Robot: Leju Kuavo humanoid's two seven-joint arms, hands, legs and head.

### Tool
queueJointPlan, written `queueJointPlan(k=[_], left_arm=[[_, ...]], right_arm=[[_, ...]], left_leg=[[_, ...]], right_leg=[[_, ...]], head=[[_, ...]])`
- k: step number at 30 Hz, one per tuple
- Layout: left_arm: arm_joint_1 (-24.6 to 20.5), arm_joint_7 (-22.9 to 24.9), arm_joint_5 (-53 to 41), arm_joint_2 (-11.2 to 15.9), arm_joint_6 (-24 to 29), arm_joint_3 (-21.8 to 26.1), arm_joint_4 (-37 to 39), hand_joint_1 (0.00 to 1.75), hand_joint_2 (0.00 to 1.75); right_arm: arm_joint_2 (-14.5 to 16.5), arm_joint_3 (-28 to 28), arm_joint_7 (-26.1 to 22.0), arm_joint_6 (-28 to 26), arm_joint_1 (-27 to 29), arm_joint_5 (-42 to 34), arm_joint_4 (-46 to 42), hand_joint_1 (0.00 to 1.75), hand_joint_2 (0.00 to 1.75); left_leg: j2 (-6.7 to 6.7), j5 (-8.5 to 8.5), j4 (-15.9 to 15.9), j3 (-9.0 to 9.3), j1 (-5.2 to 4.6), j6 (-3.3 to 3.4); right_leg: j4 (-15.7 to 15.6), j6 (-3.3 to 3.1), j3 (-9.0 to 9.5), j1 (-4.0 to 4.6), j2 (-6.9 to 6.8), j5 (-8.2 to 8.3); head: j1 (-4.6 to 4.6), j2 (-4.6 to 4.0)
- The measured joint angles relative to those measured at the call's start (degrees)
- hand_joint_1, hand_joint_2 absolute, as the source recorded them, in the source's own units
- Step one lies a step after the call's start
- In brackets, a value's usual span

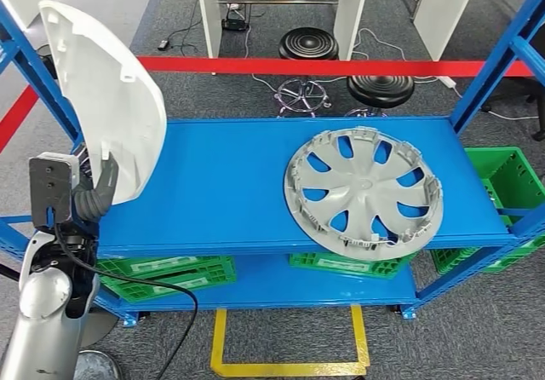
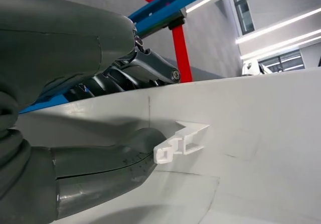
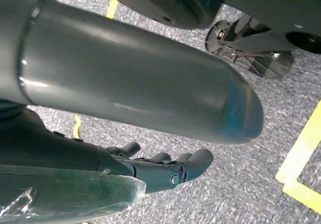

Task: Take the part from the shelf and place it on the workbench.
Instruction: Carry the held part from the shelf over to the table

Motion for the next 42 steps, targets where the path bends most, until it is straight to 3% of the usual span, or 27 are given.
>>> queueJointPlan(k=[1, 2, 3, 5, 6, 9, 11, 14, 15, 16, 17, 19, 21, 24, 25, 27, 29, 30, 31, 32, 35, 36, 37, 40, 42], left_arm=[[0.01, -0.04, -0.28, -0.03, 0.11, -0.09, 0.0, 1.75, 1.75], [0.01, -0.05, -0.52, -0.08, 0.2, -0.21, 0.0, 1.75, 1.75], [0.01, -0.09, -0.75, -0.14, 0.31, -0.37, 0.0, 1.75, 1.75], [0.0, -0.32, -1.46, -0.2, 0.63, -0.77, -0.01, 1.75, 1.75], [-0.01, -0.46, -1.82, -0.19, 0.8, -0.98, -0.02, 1.75, 1.75], [0.02, -0.72, -2.49, -0.18, 0.92, -1.44, -0.03, 1.75, 1.75], [0.03, -0.86, -2.71, -0.12, 0.84, -1.58, -0.04, 1.75, 1.75], [0.26, -1.02, -2.96, -0.04, 0.61, -1.75, -0.04, 1.75, 1.75], [0.4, -1.02, -3.06, -0.03, 0.56, -1.86, -0.04, 1.75, 1.75], [0.51, -1.02, -3.14, 0.02, 0.54, -2.01, -0.04, 1.75, 1.75], [0.57, -1.02, -3.2, 0.07, 0.54, -2.15, -0.04, 1.75, 1.75], [0.54, -1.02, -3.26, 0.17, 0.54, -2.42, -0.04, 1.75, 1.75], [0.49, -1.02, -3.3, 0.21, 0.52, -2.59, -0.05, 1.75, 1.75], [0.59, -1.02, -3.65, 0.25, 0.33, -2.7, -0.07, 1.75, 1.75], [0.59, -1.0, -3.88, 0.27, 0.25, -2.74, -0.07, 1.75, 1.75], [0.58, -0.92, -4.37, 0.32, 0.14, -2.86, -0.07, 1.75, 1.75], [0.65, -0.87, -4.78, 0.37, 0.08, -2.98, -0.07, 1.75, 1.75], [0.7, -0.86, -4.94, 0.39, 0.04, -3.02, -0.07, 1.75, 1.75], [0.75, -0.86, -5.06, 0.42, 0.0, -3.05, -0.07, 1.75, 1.75], [0.8, -0.86, -5.15, 0.43, -0.03, -3.07, -0.07, 1.75, 1.75], [0.91, -0.85, -5.21, 0.46, -0.03, -3.07, -0.1, 1.75, 1.75], [0.9, -0.84, -5.23, 0.49, -0.04, -3.07, -0.14, 1.75, 1.75], [0.89, -0.84, -5.27, 0.52, -0.08, -3.08, -0.18, 1.75, 1.75], [1.05, -0.7, -5.45, 0.66, -0.25, -3.14, -0.22, 1.75, 1.75], [1.22, -0.57, -5.57, 0.85, -0.35, -3.16, -0.22, 1.75, 1.75]], right_arm=[[0.0, 0.0, 0.03, 0.01, 0.04, 0.0, 0.0, 0.0, 0.0], [0.0, 0.0, 0.04, 0.01, 0.03, -0.01, 0.0, 0.0, 0.0], [0.0, 0.0, 0.04, 0.0, -0.02, -0.01, 0.0, 0.0, 0.0], [0.0, 0.0, 0.03, 0.0, -0.21, 0.01, 0.0, 0.0, 0.0], [0.0, 0.0, 0.03, 0.01, -0.27, 0.01, 0.0, 0.0, 0.0], [-0.03, -0.03, 0.05, 0.01, -0.24, 0.03, -0.01, 0.0, 0.0], [-0.04, -0.04, 0.04, -0.01, -0.29, 0.04, -0.01, 0.0, 0.0], [-0.03, -0.04, -0.02, 0.01, -0.3, 0.03, 0.0, 0.0, 0.0], [-0.03, -0.04, -0.03, 0.01, -0.26, 0.03, 0.0, 0.0, 0.0], [-0.04, -0.04, -0.03, 0.01, -0.25, 0.03, 0.0, 0.0, 0.0], [-0.04, -0.04, -0.03, 0.01, -0.25, 0.03, 0.0, 0.0, 0.0], [-0.03, -0.04, -0.03, 0.01, -0.26, 0.04, -0.01, 0.0, 0.0], [-0.03, -0.04, -0.03, 0.01, -0.27, 0.04, -0.02, 0.0, 0.0], [-0.04, -0.04, -0.03, 0.01, -0.19, 0.04, -0.02, 0.0, 0.0], [-0.04, -0.04, -0.03, 0.02, -0.14, 0.04, -0.01, 0.0, 0.0], [-0.04, -0.04, -0.05, 0.03, -0.09, 0.04, -0.01, 0.0, 0.0], [-0.04, -0.04, -0.11, 0.05, -0.1, 0.05, -0.01, 0.0, 0.0], [-0.04, -0.04, -0.13, 0.07, -0.12, 0.05, 0.0, 0.0, 0.0], [-0.04, -0.04, -0.14, 0.08, -0.12, 0.06, -0.01, 0.0, 0.0], [-0.04, -0.04, -0.14, 0.09, -0.13, 0.06, -0.01, 0.0, 0.0], [-0.04, -0.04, -0.15, 0.08, -0.45, 0.05, -0.02, 0.0, 0.0], [-0.04, -0.04, -0.17, 0.06, -0.59, 0.05, -0.02, 0.0, 0.0], [-0.04, -0.04, -0.19, 0.05, -0.71, 0.04, -0.02, 0.0, 0.0], [-0.09, -0.07, -0.21, -0.01, -0.7, 0.01, -0.02, 0.0, 0.0], [-0.11, -0.08, -0.22, -0.03, -0.74, -0.02, -0.02, 0.0, 0.0]], left_leg=[[-0.02, -0.01, 0.02, 0.03, -0.01, 0.0], [-0.05, -0.01, 0.04, 0.08, -0.02, -0.01], [-0.08, -0.03, 0.06, 0.13, -0.02, -0.08], [-0.14, -0.06, 0.24, 0.03, -0.26, -0.53], [-0.17, 0.0, 0.29, -0.08, -0.35, -0.84], [-0.19, 0.05, 0.38, -0.37, -0.26, -1.72], [-0.14, -2.06, 2.97, -1.44, -0.16, -2.33], [-0.09, -8.0, 13.66, -5.94, -0.03, -2.99], [-0.08, -8.86, 16.11, -6.92, 0.0, -3.07], [-0.08, -8.52, 16.38, -6.83, 0.04, -3.07], [-0.07, -7.23, 14.45, -5.61, 0.08, -3.03], [-0.01, -3.99, 6.49, -0.98, 0.15, -2.88], [-0.09, -2.5, 1.0, 1.97, 0.1, -2.43], [-0.19, -1.53, 0.06, 1.79, -0.14, -1.17], [-0.15, -1.07, -0.04, 1.49, -0.11, -0.74], [-0.03, -0.12, -0.21, 0.63, 0.09, -0.04], [0.05, 0.74, -0.18, -0.52, 0.02, 0.22], [0.07, 1.21, -0.16, -1.14, -0.03, 0.23], [0.08, 1.7, -0.14, -1.77, -0.08, 0.21], [0.07, 2.18, -0.12, -2.37, -0.12, 0.13], [0.01, 3.58, -0.07, -3.73, -0.18, -0.47], [0.01, 4.0, -0.05, -3.92, -0.2, -0.8], [0.01, 4.41, -0.07, -4.02, -0.21, -1.16], [-0.01, 4.8, -0.23, -4.42, -0.05, -2.28], [-0.01, 1.09, 2.63, -5.84, 0.07, -2.93]], right_leg=[[-0.61, -0.07, 0.3, 0.01, 0.0, 0.89], [-3.26, -0.19, 1.64, 0.01, 0.0, 2.58], [-7.04, -0.34, 3.61, 0.01, 0.0, 4.5], [-13.63, -0.75, 7.12, 0.06, 0.04, 6.64], [-15.1, -0.98, 7.87, 0.11, 0.1, 6.87], [-15.56, -1.81, 7.83, 0.15, 0.21, 7.08], [-15.74, -2.41, 7.71, -0.07, 0.18, 7.44], [-15.76, -2.9, 7.19, -0.16, 0.08, 7.89], [-15.75, -2.94, 6.95, -0.15, 0.05, 8.06], [-15.74, -2.92, 6.69, -0.16, 0.02, 8.28], [-15.73, -2.84, 6.46, -0.17, 0.02, 8.49], [-15.68, -2.45, 6.1, -0.12, 0.05, 8.96], [-15.68, -1.83, 5.84, 0.05, 0.13, 9.46], [-16.27, -0.7, 5.63, -0.08, 0.15, 10.43], [-15.96, -0.38, 5.27, -0.17, 0.12, 9.96], [-11.91, 0.05, 3.5, -0.21, 0.04, 6.23], [-4.01, 0.27, 0.99, -0.15, -0.01, 1.0], [-0.89, 0.31, 0.34, -0.11, -0.01, -0.5], [0.34, 0.26, 0.66, -0.07, -0.01, -0.91], [-0.82, 0.14, 2.23, -0.04, -0.01, -0.28], [-12.05, -0.43, 10.6, 0.1, 0.05, 2.18], [-14.62, -0.65, 12.14, 0.21, 0.11, 2.37], [-15.96, -0.94, 12.81, 0.36, 0.19, 2.27], [-16.06, -2.31, 11.75, 0.41, 0.15, 3.43], [-16.23, -3.17, 10.61, 0.17, -0.03, 4.92]], head=[[0.01, 0.0], [0.01, 0.0], [0.02, 0.0], [-0.04, 0.0], [-0.08, 0.0], [-0.15, 0.0], [-0.37, 0.0], [-0.66, 0.0], [-0.66, 0.0], [-0.66, 0.0], [-0.66, 0.0], [-0.67, 0.0], [-0.64, 0.0], [-0.62, 0.0], [-0.6, 0.0], [-0.38, 0.0], [-0.2, 0.0], [-0.21, 0.0], [-0.21, 0.0], [-0.21, 0.0], [-0.28, 0.0], [-0.34, 0.0], [-0.39, 0.0], [-0.35, 0.0], [-0.44, 0.0]])
